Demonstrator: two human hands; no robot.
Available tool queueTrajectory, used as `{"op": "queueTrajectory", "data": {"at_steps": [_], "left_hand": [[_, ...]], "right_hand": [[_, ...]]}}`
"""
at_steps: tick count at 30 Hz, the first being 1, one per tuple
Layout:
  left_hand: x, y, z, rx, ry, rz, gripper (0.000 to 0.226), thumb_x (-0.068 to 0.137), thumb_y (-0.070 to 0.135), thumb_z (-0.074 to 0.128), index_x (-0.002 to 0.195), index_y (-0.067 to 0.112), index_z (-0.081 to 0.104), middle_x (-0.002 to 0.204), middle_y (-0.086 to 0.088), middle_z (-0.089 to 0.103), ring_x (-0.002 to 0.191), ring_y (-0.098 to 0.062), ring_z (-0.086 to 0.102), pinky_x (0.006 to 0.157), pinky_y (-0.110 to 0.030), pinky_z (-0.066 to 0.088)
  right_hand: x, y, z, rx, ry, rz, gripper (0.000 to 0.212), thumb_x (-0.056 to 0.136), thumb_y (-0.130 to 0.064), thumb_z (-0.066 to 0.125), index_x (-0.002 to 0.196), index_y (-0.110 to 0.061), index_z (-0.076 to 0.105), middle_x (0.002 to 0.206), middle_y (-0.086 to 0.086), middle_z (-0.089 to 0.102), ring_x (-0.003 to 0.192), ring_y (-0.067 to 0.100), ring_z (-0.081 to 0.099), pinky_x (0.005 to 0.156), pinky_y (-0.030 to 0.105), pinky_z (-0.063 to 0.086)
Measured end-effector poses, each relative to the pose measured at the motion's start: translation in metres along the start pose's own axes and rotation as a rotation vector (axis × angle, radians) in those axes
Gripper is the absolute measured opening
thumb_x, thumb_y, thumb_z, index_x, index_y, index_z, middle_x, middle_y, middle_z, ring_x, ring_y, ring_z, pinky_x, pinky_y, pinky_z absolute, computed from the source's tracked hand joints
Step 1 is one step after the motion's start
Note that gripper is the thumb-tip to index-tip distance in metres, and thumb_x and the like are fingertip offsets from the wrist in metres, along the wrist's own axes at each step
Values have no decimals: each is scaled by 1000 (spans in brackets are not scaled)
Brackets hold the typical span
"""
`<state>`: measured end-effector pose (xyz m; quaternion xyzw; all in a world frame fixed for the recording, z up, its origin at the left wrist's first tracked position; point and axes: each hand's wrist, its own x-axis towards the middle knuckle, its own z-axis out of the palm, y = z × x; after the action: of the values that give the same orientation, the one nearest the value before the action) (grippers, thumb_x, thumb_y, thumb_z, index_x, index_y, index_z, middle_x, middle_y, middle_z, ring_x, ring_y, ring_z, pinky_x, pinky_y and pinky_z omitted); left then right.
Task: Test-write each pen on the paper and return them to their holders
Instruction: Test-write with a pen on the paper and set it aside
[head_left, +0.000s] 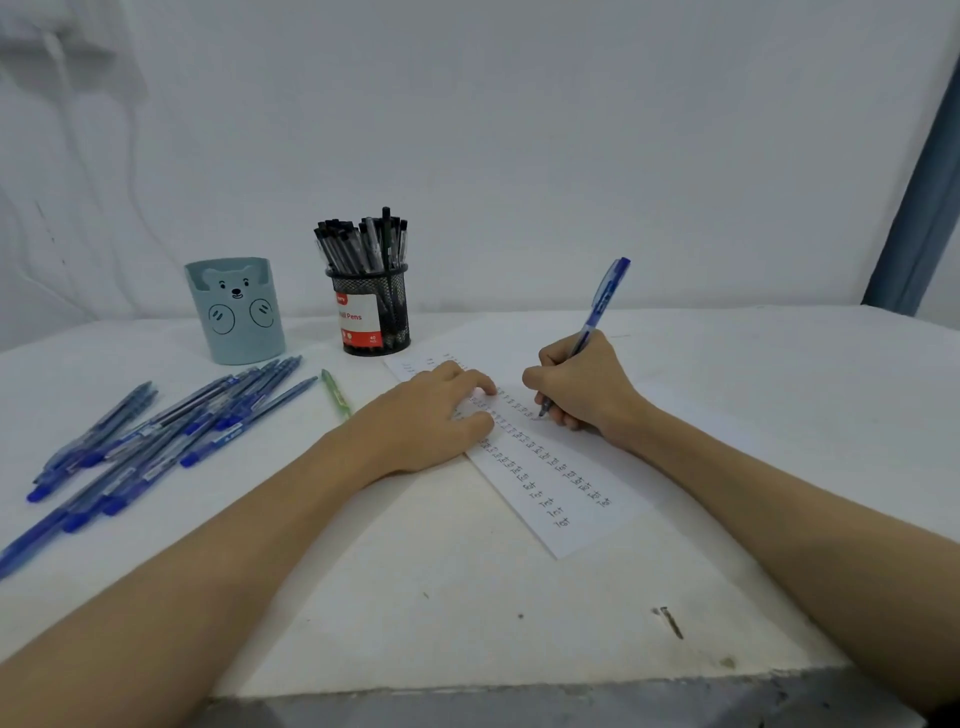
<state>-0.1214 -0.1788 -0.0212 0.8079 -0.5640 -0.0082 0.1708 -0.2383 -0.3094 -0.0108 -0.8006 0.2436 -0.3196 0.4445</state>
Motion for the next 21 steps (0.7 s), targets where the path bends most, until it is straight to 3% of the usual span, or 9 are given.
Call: {"op": "queueTrajectory", "data": {"at_steps": [8,10,16,21], "left_hand": [[6,-5,7,-122,-54,-9,34,94,36,37,128,39,39,134,11,45,111,-13,43,93,-31,34],[6,-5,7,-117,-60,-1,38,94,38,36,133,40,37,139,13,42,121,-12,41,98,-29,31],[14,2,1,-43,-39,33,39,98,29,36,137,29,41,135,10,38,121,-7,37,98,-24,29],[18,-1,8,-123,-36,42,40,98,20,36,137,27,40,142,8,38,125,-6,36,98,-21,25]], "right_hand": [[0,-1,-1,12,-28,-7,43,72,6,53,42,-14,29,29,-6,36,49,26,50,32,16,27],[-1,-1,-1,7,-31,-11,43,72,7,53,43,-14,29,29,-7,35,52,27,51,32,16,27],[-1,-1,1,2,-41,-34,43,75,4,55,45,-14,29,29,-7,33,51,27,51,33,17,26],[2,1,2,11,-52,-39,45,74,1,57,45,-15,27,30,-7,31,52,26,50,33,16,25]]}}
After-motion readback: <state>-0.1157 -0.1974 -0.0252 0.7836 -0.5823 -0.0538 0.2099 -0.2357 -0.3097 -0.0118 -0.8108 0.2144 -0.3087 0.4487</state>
